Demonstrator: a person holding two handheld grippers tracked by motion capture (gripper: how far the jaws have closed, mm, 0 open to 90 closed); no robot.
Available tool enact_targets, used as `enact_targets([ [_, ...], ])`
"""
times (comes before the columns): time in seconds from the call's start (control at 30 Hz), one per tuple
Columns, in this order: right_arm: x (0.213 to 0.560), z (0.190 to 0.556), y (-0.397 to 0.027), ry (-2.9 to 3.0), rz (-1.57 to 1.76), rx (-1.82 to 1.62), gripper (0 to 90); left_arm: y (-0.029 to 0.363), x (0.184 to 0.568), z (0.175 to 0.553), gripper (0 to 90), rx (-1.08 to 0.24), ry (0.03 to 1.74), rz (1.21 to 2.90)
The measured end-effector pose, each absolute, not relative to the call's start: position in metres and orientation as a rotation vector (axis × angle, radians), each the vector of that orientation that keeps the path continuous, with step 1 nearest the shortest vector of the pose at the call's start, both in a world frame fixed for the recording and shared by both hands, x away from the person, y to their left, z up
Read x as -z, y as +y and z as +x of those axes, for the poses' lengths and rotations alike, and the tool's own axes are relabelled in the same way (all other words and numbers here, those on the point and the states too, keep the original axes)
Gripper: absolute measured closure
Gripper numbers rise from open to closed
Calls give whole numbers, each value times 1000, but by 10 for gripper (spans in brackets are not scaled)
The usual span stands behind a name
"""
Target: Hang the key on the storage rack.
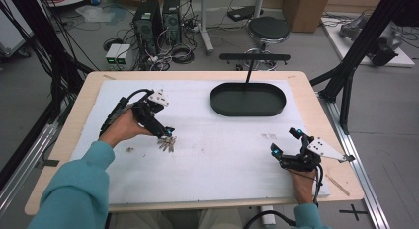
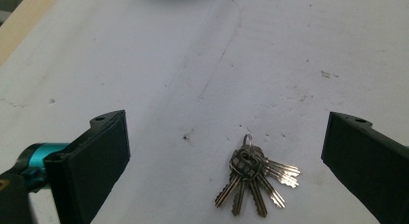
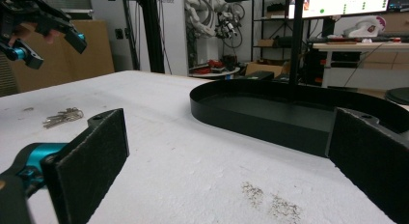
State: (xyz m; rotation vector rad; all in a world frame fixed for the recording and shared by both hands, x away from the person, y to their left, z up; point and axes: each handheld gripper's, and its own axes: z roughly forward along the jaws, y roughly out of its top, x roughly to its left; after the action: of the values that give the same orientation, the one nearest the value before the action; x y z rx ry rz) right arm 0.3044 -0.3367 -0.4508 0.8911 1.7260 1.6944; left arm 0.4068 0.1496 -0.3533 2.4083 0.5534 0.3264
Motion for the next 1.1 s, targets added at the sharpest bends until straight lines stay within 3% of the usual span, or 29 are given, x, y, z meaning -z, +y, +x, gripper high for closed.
enact_targets([
  [0.63, 451, 304, -337, 1727, 896, -1703, 4, 123, 385, 413, 37, -276, 578, 2558],
  [0.73, 451, 304, -337, 1727, 896, -1701, 4, 120, 389, 411, 77, -277, 568, 2588],
  [1.1, 451, 304, -337, 1727, 896, -1705, 5, 121, 394, 412, 93, -259, 603, 2636],
])
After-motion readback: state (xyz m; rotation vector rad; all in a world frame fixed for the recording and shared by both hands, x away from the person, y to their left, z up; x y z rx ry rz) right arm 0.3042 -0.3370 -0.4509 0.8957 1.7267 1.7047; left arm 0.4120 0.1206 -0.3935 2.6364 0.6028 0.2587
